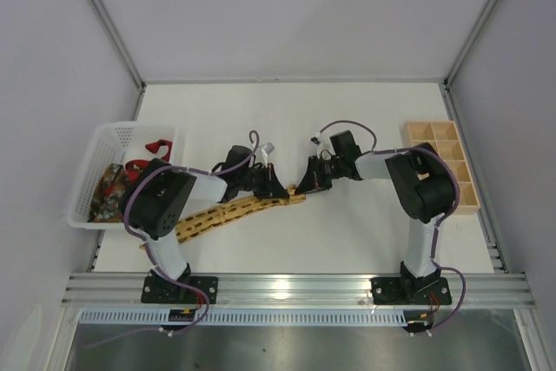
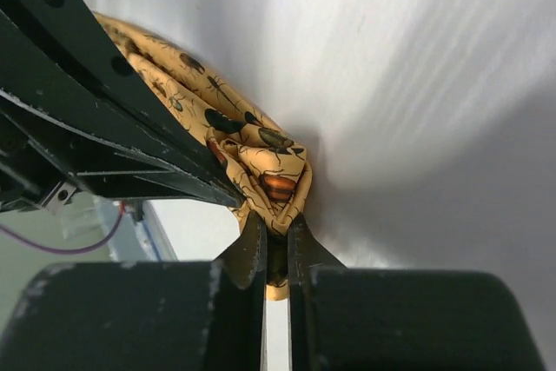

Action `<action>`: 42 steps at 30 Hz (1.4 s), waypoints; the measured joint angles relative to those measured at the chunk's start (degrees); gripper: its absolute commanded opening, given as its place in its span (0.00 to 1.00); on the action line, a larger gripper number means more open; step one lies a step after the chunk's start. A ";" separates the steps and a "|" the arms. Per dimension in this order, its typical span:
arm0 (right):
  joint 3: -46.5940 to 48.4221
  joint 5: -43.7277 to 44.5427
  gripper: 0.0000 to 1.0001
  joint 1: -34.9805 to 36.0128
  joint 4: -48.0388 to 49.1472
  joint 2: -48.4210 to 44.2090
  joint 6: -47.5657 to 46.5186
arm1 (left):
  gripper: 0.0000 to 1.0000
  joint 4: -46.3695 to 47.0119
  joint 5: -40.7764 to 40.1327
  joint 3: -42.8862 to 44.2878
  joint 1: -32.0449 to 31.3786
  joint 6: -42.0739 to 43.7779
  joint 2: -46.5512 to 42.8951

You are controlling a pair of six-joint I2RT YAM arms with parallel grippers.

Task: Roll the ties
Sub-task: Roll the tie

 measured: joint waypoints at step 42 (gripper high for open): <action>0.13 32.26 0.00 0.66 -40.24 -21.57 -3.91 | 0.00 -19.12 -8.26 16.44 -14.38 -1.11 6.14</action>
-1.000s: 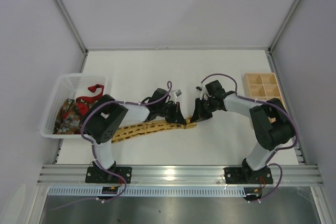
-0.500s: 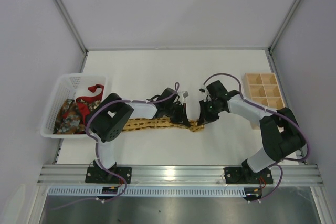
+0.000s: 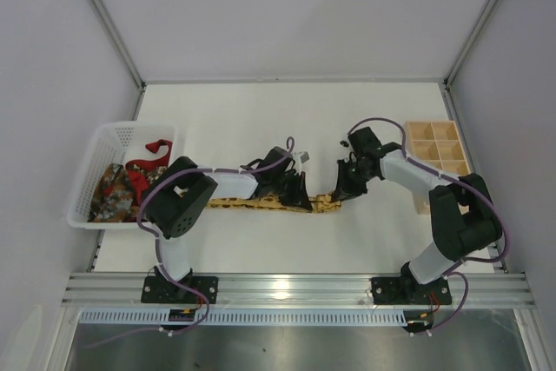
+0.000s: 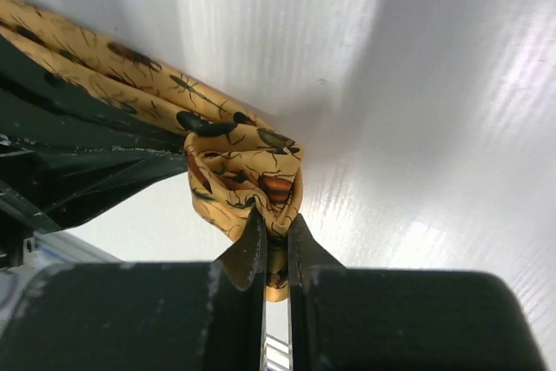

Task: Roll the ties
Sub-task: Roll the tie

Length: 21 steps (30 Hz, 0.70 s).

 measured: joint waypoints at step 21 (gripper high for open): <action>-4.00 -8.44 0.00 -7.15 4.17 -0.37 0.02 | 0.04 -10.05 -8.24 5.75 0.28 2.64 -4.72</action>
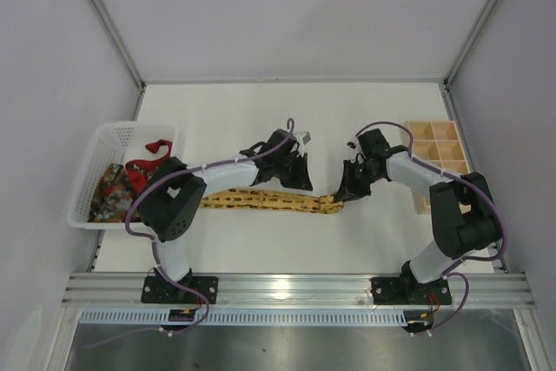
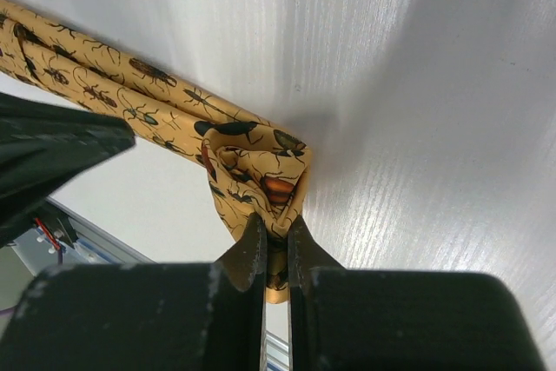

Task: Roll the ties
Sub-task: Roll the tie

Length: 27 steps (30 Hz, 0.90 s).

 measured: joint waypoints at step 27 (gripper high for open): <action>7.58 6.60 0.00 1.44 -6.73 4.42 -4.98 | 0.07 2.62 -2.56 -4.22 1.64 -1.90 0.24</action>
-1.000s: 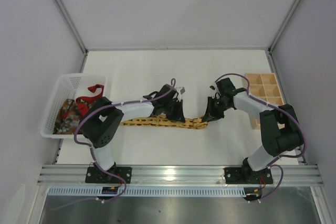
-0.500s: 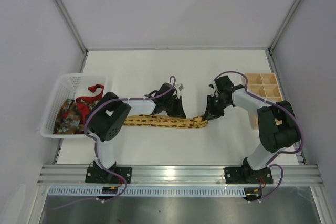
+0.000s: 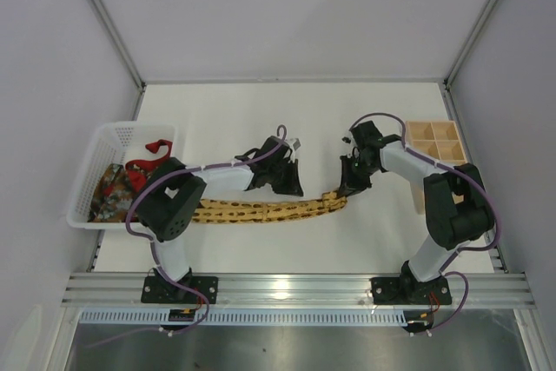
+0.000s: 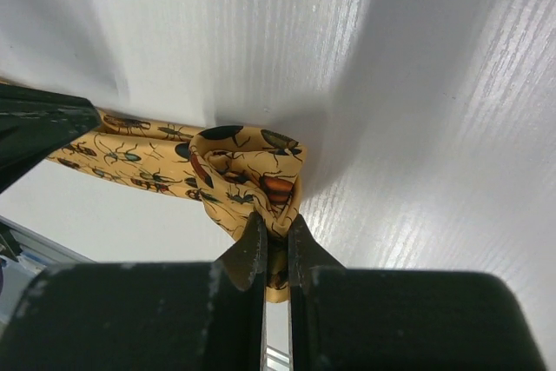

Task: Roll the ties
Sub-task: Roll the tie

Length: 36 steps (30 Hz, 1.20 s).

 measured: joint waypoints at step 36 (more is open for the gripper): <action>1.16 0.79 0.00 7.19 -1.57 -2.05 1.33 | 0.00 4.20 6.99 6.40 -6.40 -2.91 7.32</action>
